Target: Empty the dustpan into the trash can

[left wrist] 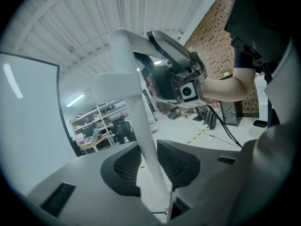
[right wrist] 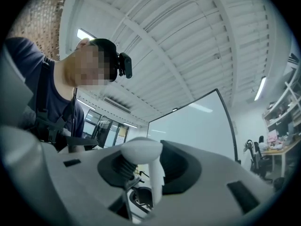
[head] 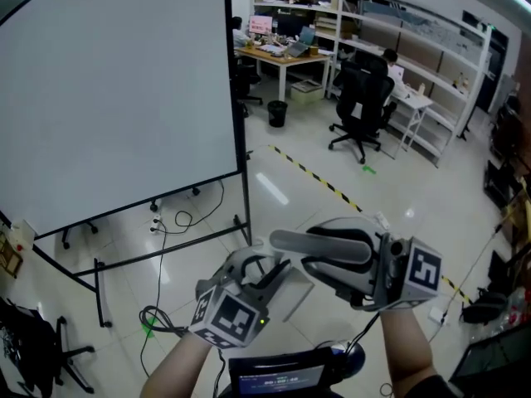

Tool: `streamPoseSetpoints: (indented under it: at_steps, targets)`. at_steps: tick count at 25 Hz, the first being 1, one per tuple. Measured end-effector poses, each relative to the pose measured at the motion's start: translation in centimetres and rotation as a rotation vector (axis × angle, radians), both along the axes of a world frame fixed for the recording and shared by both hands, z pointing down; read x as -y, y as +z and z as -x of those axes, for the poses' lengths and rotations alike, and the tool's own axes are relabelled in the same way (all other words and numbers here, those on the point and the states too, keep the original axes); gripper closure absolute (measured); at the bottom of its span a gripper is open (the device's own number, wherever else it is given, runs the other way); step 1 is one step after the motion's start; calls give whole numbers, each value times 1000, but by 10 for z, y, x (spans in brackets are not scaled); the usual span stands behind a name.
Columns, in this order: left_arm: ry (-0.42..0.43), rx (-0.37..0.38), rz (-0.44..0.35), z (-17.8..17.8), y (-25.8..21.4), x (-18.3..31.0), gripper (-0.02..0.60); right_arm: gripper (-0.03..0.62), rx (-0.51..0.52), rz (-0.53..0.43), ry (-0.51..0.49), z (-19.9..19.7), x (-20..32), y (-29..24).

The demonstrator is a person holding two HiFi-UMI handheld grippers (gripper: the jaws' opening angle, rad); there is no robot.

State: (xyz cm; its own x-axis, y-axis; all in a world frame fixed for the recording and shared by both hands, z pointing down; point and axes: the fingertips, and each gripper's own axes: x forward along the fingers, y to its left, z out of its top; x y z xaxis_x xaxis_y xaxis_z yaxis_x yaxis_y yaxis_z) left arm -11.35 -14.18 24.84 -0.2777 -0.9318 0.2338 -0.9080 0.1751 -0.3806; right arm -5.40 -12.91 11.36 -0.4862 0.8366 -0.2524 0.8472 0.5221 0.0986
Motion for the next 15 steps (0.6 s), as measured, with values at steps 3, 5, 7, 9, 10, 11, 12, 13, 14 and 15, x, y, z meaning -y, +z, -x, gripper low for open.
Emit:
streamPoseSetpoints:
  at_steps: [3, 5, 7, 9, 10, 11, 12, 13, 14, 15]
  targets:
    - [-45, -5, 5, 7, 4, -9, 474, 445, -5, 16, -39, 6, -6, 2]
    - [-77, -8, 13, 11, 8, -14, 474, 445, -15, 13, -64, 10, -9, 5]
    - [-114, -9, 19, 15, 11, -20, 474, 445, -30, 16, -98, 14, -13, 8]
    - [-155, -11, 23, 19, 15, -25, 474, 445, -44, 6, -129, 17, -17, 12]
    - [-173, -12, 26, 20, 16, -27, 474, 445, -44, 2, -139, 19, -18, 13]
    - [-189, -13, 30, 21, 17, -29, 474, 445, -35, 6, -147, 21, -20, 11]
    - [-203, -14, 33, 22, 18, -30, 474, 445, -24, 16, -155, 23, -20, 9]
    - [-217, -15, 36, 23, 18, -31, 474, 445, -17, 27, -166, 25, -21, 7]
    - [-231, -16, 40, 25, 19, -32, 474, 445, -16, 37, -181, 27, -20, 6]
    - [-246, -17, 46, 26, 20, -34, 474, 445, -21, 43, -199, 29, -20, 7]
